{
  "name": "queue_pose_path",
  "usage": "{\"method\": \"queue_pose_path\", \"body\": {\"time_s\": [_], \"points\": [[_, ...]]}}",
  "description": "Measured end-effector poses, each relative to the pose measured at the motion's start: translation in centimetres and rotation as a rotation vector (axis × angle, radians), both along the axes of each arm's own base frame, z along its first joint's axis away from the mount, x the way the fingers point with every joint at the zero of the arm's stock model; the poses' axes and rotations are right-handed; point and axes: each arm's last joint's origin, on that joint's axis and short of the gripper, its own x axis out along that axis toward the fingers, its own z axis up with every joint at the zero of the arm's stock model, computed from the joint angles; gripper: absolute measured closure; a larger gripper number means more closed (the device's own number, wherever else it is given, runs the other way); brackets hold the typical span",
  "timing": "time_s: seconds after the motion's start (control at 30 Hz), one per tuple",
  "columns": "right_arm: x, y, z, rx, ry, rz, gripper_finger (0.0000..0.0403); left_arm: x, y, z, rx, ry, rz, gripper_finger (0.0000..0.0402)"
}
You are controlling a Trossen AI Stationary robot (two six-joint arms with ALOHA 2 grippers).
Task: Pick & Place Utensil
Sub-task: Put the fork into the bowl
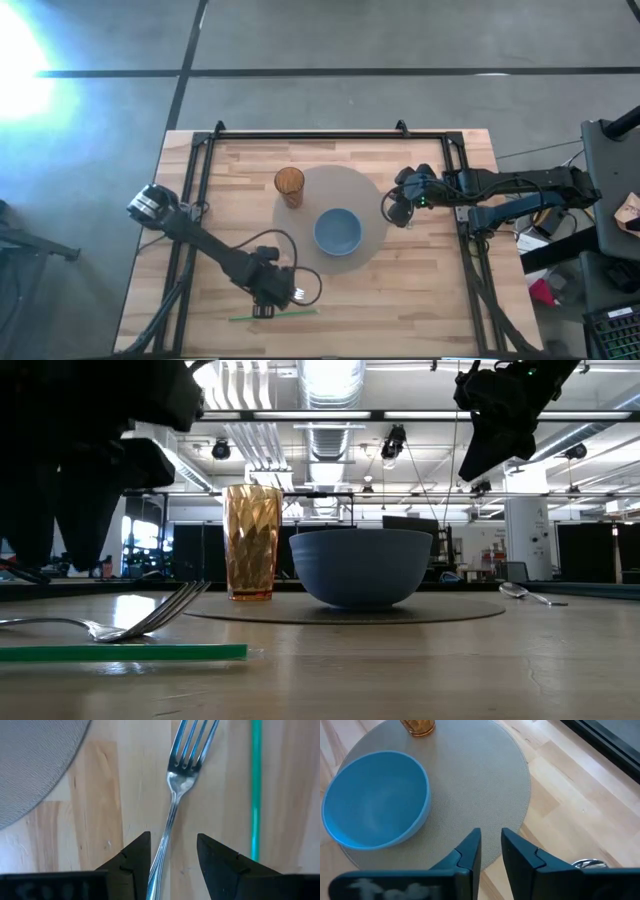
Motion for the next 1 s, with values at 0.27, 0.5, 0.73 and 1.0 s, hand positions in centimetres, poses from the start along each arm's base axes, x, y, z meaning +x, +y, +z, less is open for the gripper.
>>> {"method": "queue_pose_path", "body": {"time_s": [0.27,0.5,0.73,1.0], "points": [[0.0,0.0,0.0,0.000,0.000,0.000,0.0335,0.3,-0.2,-1.7,0.032,0.050,-0.004,0.0250],[0.0,0.0,0.0,0.003,-0.001,-0.003,0.0335,-0.3,0.2,-2.7,0.048,0.085,0.027,0.0250],[0.0,0.0,0.0,0.003,-0.001,-0.003,0.0335,-0.5,0.4,-3.3,0.053,0.098,0.043,0.0250],[0.0,0.0,0.0,0.003,-0.001,-0.003,0.0335,-1.0,0.6,-4.0,0.058,0.113,0.067,0.0276]]}}
